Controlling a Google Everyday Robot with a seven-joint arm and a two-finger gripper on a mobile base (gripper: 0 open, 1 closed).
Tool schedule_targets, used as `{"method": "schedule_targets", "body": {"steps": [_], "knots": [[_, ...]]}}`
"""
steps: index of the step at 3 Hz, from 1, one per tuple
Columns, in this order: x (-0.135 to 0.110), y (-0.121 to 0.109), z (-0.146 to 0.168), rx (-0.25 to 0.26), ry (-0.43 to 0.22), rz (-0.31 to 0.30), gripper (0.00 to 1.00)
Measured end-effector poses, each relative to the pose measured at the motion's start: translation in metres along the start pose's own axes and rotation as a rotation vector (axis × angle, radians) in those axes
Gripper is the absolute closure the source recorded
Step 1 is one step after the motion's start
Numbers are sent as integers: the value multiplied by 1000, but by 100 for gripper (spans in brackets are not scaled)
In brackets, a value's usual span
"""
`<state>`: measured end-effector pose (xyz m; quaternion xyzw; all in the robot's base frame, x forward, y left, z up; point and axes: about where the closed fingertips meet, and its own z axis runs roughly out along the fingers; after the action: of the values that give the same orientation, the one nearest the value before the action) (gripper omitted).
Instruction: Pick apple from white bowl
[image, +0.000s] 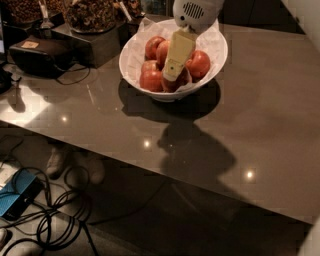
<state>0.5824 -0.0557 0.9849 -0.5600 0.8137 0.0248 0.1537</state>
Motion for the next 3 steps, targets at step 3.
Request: {"method": "schedule_targets", "body": {"steps": [3], "knots": [[15, -15, 32, -72, 24, 86, 25]]}}
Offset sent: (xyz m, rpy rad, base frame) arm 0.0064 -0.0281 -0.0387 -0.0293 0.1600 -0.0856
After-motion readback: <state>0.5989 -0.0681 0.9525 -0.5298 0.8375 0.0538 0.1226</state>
